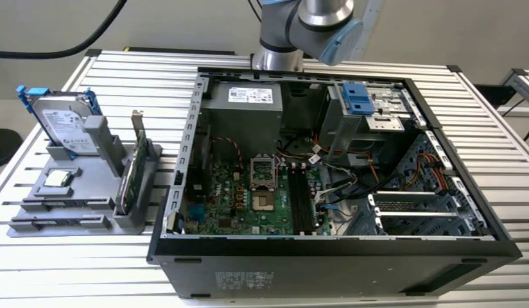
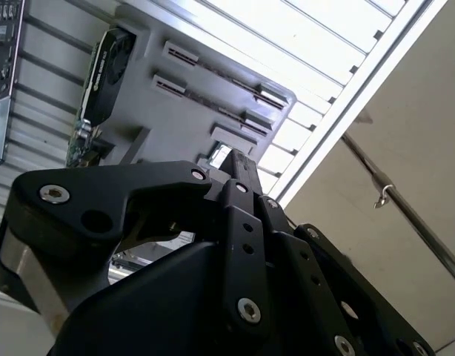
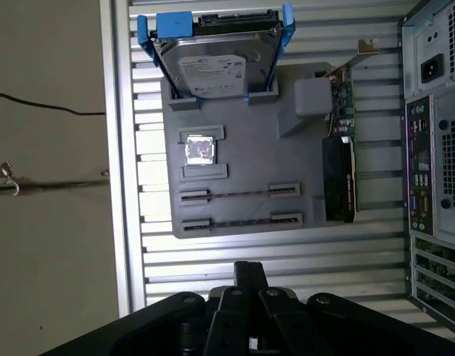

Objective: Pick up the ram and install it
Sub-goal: 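Pick up the ram and move it above insertion slot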

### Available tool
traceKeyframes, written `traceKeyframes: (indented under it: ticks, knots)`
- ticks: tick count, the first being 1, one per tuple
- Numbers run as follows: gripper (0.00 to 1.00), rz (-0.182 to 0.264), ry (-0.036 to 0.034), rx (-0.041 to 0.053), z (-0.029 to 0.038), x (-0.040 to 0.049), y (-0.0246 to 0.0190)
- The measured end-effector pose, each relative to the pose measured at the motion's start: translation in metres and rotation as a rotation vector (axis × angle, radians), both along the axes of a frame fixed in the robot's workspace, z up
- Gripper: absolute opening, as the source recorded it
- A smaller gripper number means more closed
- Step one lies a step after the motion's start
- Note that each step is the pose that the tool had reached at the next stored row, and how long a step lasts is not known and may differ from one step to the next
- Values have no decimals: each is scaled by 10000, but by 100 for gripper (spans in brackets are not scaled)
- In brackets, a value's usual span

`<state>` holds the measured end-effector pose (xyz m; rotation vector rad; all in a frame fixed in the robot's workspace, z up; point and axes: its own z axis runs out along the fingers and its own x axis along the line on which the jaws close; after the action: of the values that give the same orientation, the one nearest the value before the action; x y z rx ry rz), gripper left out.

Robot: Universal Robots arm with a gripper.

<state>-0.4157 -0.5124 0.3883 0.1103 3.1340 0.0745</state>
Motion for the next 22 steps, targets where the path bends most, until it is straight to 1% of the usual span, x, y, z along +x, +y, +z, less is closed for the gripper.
traceKeyframes:
  ticks: [2,3,8,11,18,22]
  knots:
    - [0,-15,1,0,0,0,0]
    - [0,-90,-2,4,-2,0,0]
    - [0,-670,0,3,0,0,0]
    - [0,-910,0,4,0,0,0]
    - [0,-1155,0,4,0,0,0]
    - [0,-1169,-1,4,0,0,0]
